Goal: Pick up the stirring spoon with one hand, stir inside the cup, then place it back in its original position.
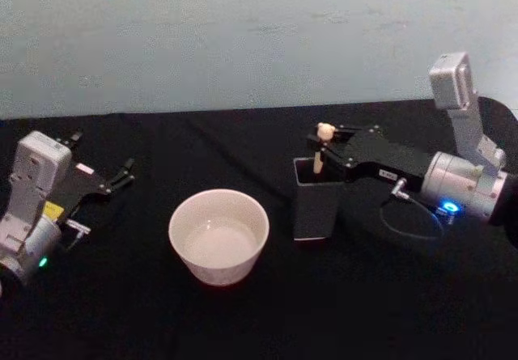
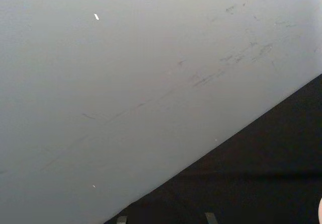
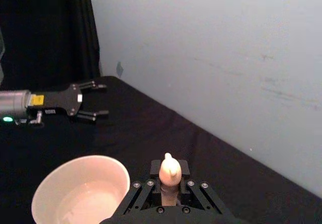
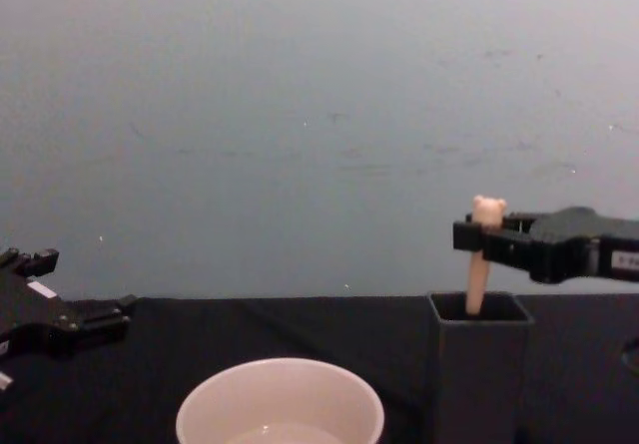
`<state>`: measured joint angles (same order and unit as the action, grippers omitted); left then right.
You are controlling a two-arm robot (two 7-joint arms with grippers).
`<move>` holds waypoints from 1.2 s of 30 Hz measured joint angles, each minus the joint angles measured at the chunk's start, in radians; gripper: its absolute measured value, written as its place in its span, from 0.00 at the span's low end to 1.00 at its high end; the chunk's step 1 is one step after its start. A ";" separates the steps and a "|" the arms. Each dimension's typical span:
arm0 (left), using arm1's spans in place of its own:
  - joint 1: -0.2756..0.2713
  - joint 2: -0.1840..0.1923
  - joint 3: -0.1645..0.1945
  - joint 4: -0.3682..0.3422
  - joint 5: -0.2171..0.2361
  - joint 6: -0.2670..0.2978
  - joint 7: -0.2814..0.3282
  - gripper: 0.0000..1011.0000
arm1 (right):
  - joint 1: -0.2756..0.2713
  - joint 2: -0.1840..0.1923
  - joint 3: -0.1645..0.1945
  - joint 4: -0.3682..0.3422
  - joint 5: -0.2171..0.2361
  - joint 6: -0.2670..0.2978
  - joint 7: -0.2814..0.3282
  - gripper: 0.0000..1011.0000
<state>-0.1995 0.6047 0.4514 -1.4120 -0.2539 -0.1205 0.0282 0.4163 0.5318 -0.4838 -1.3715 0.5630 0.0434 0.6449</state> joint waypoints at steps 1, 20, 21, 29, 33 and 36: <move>0.000 0.000 0.000 0.000 0.000 0.000 0.000 0.99 | 0.002 -0.002 -0.003 0.006 -0.002 0.001 0.000 0.19; 0.000 0.000 0.000 0.000 0.000 0.000 0.000 0.99 | 0.014 -0.018 -0.026 0.052 -0.019 0.017 0.001 0.19; 0.000 0.000 0.000 0.000 0.000 0.000 0.000 0.99 | 0.013 -0.018 -0.027 0.052 -0.019 0.017 0.001 0.19; 0.000 0.000 0.000 0.000 0.000 0.000 0.000 0.99 | 0.013 -0.018 -0.027 0.052 -0.020 0.017 0.000 0.19; 0.000 0.000 0.000 0.000 0.000 0.000 0.000 0.99 | 0.013 -0.018 -0.027 0.051 -0.020 0.018 0.000 0.19; 0.000 0.000 0.000 0.000 0.000 0.000 0.000 0.99 | 0.012 -0.018 -0.026 0.051 -0.020 0.017 0.000 0.22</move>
<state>-0.1995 0.6047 0.4514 -1.4120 -0.2539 -0.1205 0.0283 0.4287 0.5139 -0.5103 -1.3206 0.5434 0.0609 0.6447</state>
